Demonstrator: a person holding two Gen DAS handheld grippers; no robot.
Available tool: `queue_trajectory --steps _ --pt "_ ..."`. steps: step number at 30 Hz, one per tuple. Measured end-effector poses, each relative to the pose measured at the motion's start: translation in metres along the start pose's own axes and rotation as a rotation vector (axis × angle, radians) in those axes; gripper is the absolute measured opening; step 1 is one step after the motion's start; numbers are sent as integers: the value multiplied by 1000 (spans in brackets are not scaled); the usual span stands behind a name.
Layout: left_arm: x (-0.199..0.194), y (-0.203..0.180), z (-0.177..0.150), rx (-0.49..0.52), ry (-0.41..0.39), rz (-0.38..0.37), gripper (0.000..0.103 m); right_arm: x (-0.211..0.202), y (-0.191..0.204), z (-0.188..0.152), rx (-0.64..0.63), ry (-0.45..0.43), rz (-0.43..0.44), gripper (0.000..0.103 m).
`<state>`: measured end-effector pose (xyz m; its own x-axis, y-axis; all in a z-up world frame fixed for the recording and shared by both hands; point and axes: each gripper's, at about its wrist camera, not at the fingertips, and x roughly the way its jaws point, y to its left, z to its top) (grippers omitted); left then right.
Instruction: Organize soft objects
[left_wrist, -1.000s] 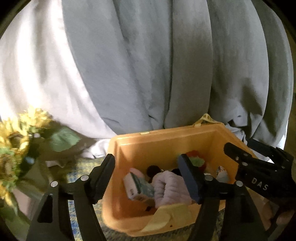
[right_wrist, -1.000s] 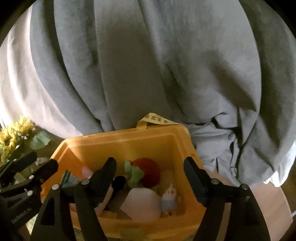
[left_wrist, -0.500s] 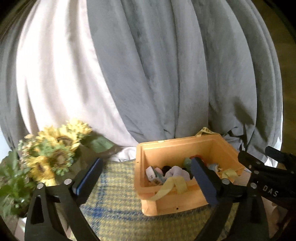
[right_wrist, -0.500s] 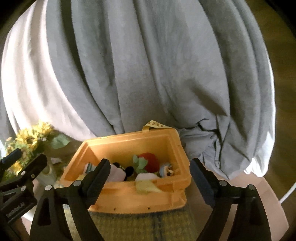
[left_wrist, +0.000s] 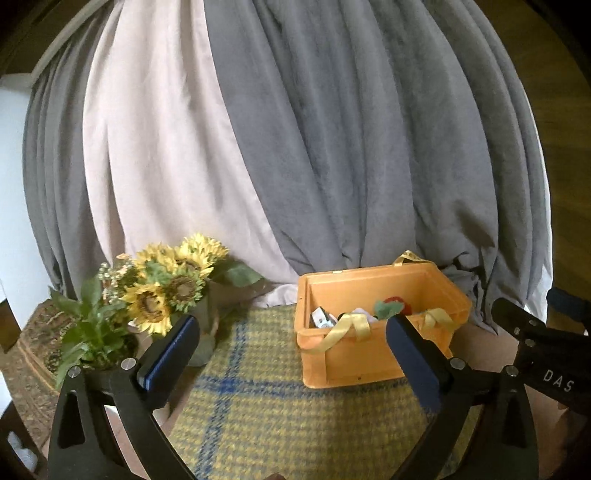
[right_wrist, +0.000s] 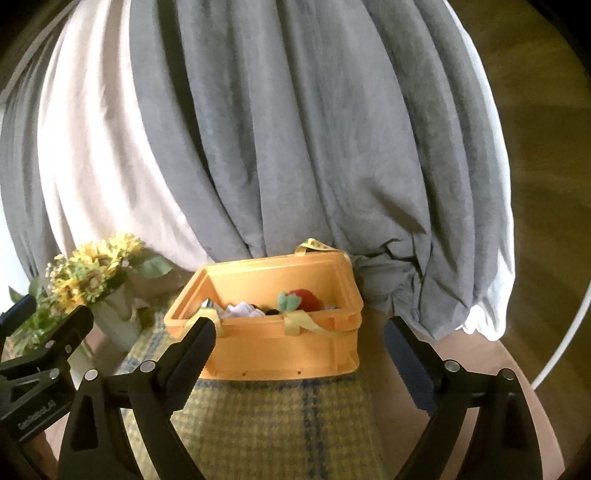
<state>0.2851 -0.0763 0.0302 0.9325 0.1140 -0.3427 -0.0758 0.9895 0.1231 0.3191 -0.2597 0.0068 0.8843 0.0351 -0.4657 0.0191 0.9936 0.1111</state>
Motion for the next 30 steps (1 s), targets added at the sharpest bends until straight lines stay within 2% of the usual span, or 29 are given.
queue_trajectory --steps 10,20,30 --pt "-63 13 -16 22 -19 -40 103 -65 11 -19 -16 -45 -10 93" --pt "-119 30 -36 0 -27 -74 103 -123 23 -42 9 -43 -25 93" --pt "-155 38 -47 -9 -38 -125 103 -171 31 -56 -2 -80 -60 93"
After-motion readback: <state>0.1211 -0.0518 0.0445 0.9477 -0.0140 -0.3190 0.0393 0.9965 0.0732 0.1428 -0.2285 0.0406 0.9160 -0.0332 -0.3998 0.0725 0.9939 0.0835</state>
